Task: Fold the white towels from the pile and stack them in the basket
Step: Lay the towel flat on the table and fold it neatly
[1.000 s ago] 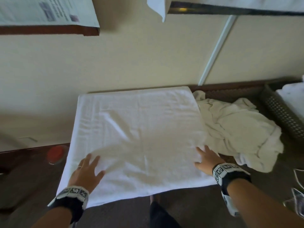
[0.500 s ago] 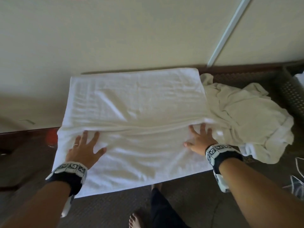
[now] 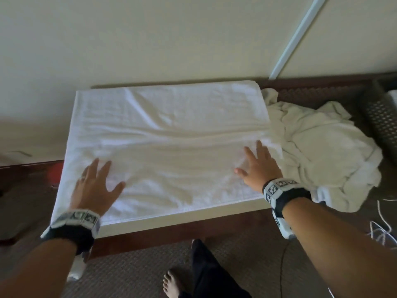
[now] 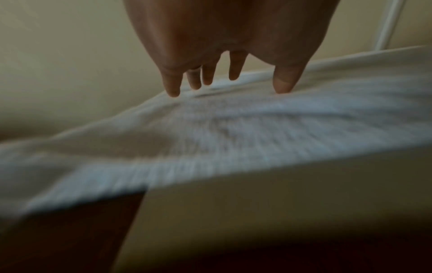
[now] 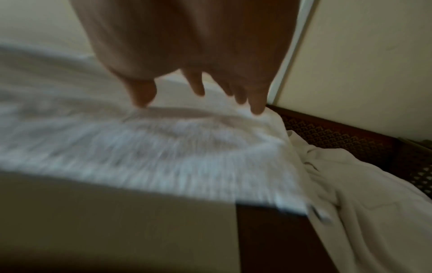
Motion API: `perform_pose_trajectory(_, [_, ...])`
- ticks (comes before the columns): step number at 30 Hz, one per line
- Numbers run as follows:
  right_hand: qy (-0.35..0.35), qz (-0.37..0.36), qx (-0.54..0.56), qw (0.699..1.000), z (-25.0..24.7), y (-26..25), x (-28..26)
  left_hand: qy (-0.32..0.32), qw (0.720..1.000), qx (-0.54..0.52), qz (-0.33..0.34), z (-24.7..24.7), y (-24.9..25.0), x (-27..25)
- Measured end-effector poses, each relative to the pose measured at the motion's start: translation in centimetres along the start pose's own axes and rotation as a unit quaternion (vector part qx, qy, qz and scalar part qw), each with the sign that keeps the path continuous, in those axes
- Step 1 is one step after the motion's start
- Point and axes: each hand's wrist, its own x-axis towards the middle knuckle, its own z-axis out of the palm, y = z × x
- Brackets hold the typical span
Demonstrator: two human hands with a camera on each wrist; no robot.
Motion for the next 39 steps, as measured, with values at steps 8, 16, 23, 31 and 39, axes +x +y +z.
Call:
perform_pose_trajectory(8, [-0.02,-0.118,-0.084,0.989,8.0,2.3,-10.3,-0.06,0.992,0.09,0.066,5.3,-5.3,-12.5])
perform_pose_trajectory(16, [0.085,-0.133,-0.125,0.98,10.8,3.1,-13.3,-0.004,0.986,0.13,0.102,5.3,-6.2,-16.3])
perform_pose_trajectory(23, [0.165,-0.116,-0.136,0.97,7.9,4.3,-14.0,-0.037,0.975,0.2,0.092,3.0,-6.0,-16.4])
perform_pose_trajectory(31, [-0.034,0.01,-0.229,0.973,2.6,2.0,-12.9,-0.067,0.979,0.185,0.043,-1.3,-3.3,-15.4])
perform_pose_trajectory(39, [-0.048,0.045,-0.192,0.979,-0.1,2.2,-10.0,-0.162,0.961,0.222,0.013,-4.0,-5.8,-8.0])
